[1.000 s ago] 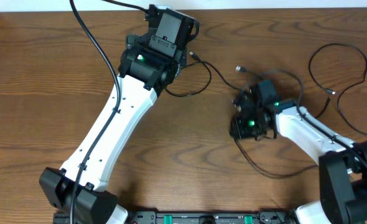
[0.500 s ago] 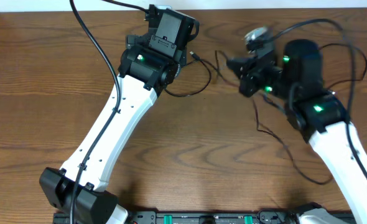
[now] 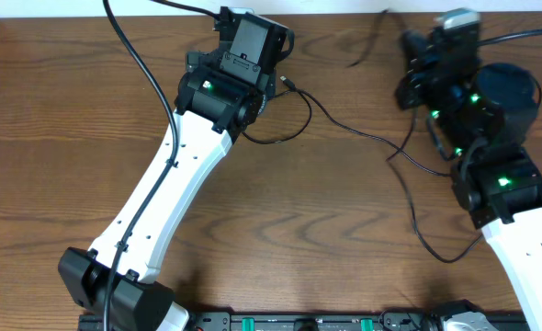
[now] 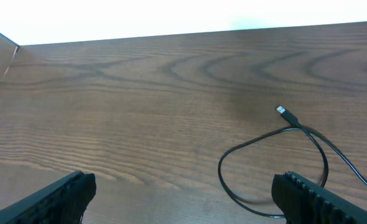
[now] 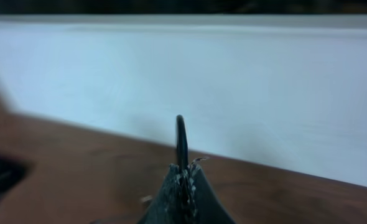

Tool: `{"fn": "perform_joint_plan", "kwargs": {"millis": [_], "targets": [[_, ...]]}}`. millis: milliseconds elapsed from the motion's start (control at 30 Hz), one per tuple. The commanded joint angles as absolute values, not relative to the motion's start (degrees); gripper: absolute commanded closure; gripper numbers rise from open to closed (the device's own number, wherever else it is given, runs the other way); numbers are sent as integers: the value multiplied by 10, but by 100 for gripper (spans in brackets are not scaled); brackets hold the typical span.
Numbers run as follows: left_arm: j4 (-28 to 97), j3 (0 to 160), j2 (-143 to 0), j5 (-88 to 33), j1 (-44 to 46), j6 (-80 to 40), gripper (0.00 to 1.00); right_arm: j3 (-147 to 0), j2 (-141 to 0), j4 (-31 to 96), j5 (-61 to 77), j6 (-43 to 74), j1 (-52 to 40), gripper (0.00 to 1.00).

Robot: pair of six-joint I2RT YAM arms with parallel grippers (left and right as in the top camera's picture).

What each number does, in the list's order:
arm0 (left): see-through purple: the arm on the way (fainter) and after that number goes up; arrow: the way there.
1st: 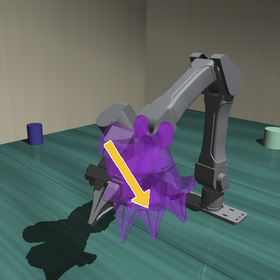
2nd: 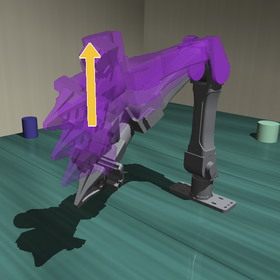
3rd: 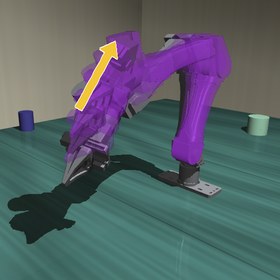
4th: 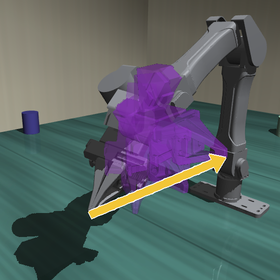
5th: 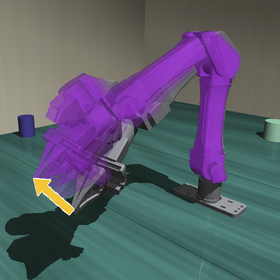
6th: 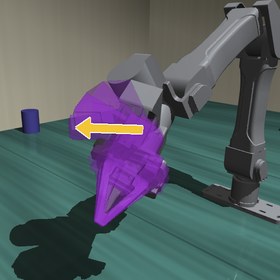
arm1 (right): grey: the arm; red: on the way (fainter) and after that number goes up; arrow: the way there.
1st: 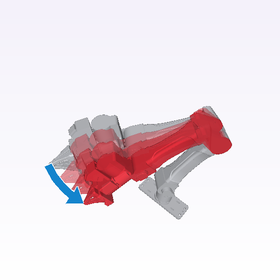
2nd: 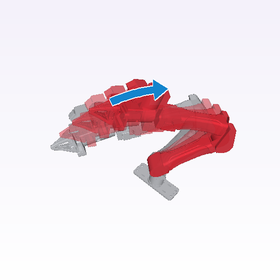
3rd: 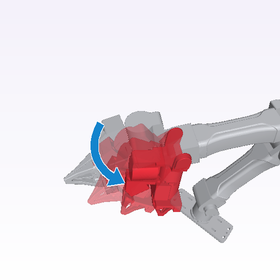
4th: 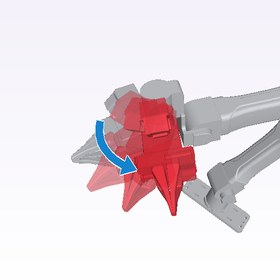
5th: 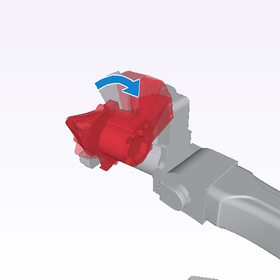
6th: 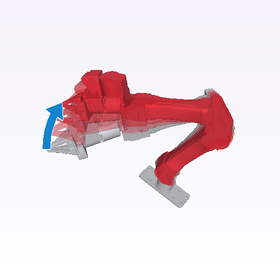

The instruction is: Untangle cables

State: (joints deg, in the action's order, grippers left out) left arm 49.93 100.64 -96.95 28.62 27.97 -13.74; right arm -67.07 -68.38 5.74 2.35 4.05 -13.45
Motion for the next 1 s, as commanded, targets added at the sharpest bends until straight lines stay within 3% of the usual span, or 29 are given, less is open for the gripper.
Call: {"fn": "perform_joint_plan", "kwargs": {"millis": [0, 400, 600, 700, 967], "targets": [[501, 1007, -962, 288, 279, -145, 5, -679, -688, 37, -104, 35, -95, 99], [501, 1007, -962, 288, 279, -145, 5, -679, -789, -105, -134, 39, 117, 99], [501, 1007, -962, 288, 279, -145, 4, -687, -828, -187, -127, 141, 196, 99], [501, 1007, -962, 288, 279, -145, 5, -727, -851, -195, -105, 186, 221, 99], [501, 1007, -962, 288, 279, -145, 5, -846, -949, -153, -110, 171, 225, 99]]}}
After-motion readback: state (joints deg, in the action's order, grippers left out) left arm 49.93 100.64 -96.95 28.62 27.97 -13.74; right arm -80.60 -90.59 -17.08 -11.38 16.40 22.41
